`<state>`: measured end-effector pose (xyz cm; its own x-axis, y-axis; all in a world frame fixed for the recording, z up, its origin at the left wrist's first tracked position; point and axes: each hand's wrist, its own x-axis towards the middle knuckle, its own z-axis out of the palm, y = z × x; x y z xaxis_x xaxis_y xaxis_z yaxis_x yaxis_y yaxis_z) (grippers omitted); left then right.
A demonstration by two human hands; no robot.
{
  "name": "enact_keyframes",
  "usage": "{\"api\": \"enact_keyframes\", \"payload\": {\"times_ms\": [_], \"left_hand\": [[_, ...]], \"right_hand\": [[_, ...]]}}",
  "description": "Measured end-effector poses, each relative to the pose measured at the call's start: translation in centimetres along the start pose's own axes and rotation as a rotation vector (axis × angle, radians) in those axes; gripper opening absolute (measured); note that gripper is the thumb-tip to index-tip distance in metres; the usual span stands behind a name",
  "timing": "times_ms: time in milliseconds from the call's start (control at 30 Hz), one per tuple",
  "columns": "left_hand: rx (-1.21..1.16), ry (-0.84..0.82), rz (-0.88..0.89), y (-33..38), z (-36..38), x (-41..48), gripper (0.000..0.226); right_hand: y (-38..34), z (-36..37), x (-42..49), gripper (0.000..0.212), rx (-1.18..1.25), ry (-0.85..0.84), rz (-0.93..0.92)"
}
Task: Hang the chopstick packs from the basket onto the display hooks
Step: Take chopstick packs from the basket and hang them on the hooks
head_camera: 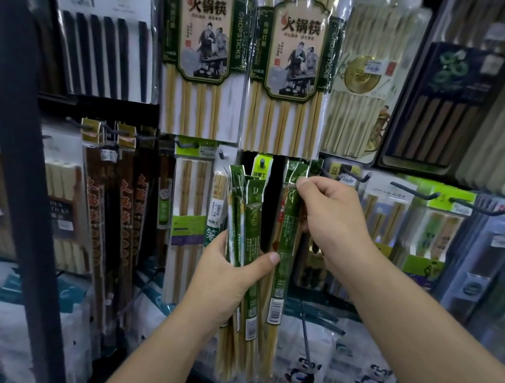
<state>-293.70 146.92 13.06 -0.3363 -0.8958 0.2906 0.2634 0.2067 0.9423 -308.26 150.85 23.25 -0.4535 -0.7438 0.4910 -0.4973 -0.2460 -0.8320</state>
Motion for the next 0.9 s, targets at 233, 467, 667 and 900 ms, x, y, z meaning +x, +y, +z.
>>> {"api": "enact_keyframes", "payload": {"times_ms": [233,467,667,900], "left_hand": [[0.023,0.005,-0.034,0.5,-0.7,-0.1,0.045],[-0.012,-0.073,-0.039,0.8,-1.1,-0.3,0.015],[0.016,-0.113,-0.022,1.1,-1.6,-0.6,0.012],[0.03,-0.083,-0.02,1.9,-2.5,-0.6,0.032]], "right_hand": [[-0.4,0.3,-0.1,0.04,0.013,0.033,-0.026],[-0.1,0.6,0.1,0.046,-0.06,0.087,-0.029],[1.0,0.5,-0.4,0.046,-0.152,0.131,-0.065],[1.2,0.5,-2.6,0.031,-0.138,0.114,-0.051]]}}
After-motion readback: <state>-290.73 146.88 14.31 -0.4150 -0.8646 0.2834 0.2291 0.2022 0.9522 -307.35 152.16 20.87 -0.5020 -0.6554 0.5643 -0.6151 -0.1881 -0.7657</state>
